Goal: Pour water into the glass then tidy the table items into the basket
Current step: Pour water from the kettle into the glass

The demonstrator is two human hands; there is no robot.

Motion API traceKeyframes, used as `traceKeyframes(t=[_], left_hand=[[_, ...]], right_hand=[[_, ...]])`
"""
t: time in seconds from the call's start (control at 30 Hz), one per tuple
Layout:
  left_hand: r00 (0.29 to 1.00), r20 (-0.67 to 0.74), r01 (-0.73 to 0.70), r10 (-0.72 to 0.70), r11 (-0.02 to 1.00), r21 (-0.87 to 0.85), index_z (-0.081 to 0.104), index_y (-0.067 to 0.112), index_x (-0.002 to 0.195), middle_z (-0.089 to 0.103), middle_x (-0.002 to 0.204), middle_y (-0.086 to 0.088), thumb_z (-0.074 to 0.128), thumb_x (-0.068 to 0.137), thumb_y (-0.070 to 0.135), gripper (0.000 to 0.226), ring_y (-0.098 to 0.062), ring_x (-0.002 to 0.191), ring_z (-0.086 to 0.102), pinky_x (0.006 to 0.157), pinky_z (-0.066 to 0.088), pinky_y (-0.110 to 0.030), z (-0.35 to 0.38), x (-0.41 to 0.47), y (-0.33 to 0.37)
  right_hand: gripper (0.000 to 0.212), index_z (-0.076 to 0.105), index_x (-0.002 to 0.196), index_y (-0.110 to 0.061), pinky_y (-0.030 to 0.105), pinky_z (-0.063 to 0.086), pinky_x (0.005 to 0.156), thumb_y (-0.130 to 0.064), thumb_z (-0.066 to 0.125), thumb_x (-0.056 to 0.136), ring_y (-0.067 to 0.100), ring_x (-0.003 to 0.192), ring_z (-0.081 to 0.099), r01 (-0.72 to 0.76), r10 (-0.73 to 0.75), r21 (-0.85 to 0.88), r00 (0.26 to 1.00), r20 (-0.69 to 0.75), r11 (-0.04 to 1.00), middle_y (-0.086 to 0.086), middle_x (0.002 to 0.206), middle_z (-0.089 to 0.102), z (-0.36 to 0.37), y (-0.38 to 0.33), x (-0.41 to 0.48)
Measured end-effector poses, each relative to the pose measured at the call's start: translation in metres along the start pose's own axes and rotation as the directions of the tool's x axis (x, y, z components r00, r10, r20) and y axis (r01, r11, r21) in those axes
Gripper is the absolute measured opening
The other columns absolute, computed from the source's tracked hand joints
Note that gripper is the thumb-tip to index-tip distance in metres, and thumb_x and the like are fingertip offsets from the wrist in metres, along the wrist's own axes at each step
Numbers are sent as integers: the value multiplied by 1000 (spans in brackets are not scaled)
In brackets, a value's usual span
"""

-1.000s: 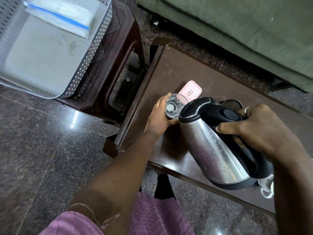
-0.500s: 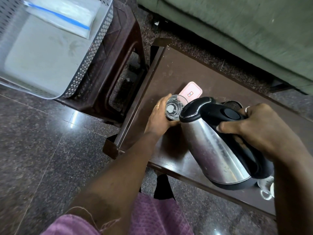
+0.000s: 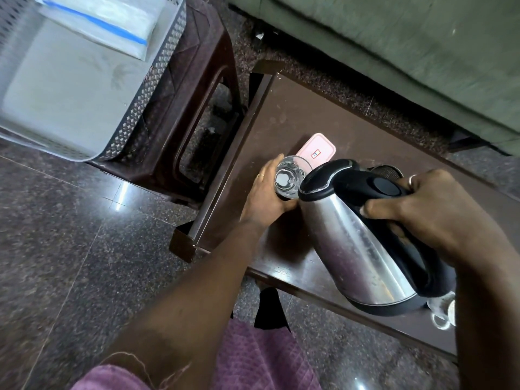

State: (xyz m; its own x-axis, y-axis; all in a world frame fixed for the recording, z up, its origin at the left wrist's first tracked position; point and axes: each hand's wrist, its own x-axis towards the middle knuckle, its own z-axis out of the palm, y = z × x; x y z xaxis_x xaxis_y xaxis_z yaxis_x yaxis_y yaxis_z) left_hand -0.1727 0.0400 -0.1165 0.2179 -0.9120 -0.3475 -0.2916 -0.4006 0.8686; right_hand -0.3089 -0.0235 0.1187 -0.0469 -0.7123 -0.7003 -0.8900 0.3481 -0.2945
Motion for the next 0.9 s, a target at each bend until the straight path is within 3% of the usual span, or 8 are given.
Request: traceKeyframes(t=[0.33,0.5,0.9], left_hand=[[1000,3,10,-10,1000,-19,29,18,142,39,145,-2,83,59,18,99,-16,132,38,110,30,-28,1,-1,-1],[1000,9,24,-24,999,-30,29,21,142,38,146,0,82,59,20,99,-14,133,37,109,28,-24,1,-1,-3],[999,23,32,-31,999,-36,29,21,142,36,148,-2,83,60,21,98,-16,135,35,113,28,-32,-1,0,-3]], right_hand=[[21,61,58,-7,15,32,26,-19,77,60,14,27,45,-10,10,-16,1000,9,1000,6,36,53,-1,-1,-1],[26,56,49,-9,14,30,25,-20,77,59,14,25,41,-5,5,-14,1000,8,1000,4,32,50,-2,-3,-2],[31,53,41,-9,13,28,24,-20,77,58,15,23,39,2,-2,-23,1000,4,1000,5,30,48,-5,-7,-1]])
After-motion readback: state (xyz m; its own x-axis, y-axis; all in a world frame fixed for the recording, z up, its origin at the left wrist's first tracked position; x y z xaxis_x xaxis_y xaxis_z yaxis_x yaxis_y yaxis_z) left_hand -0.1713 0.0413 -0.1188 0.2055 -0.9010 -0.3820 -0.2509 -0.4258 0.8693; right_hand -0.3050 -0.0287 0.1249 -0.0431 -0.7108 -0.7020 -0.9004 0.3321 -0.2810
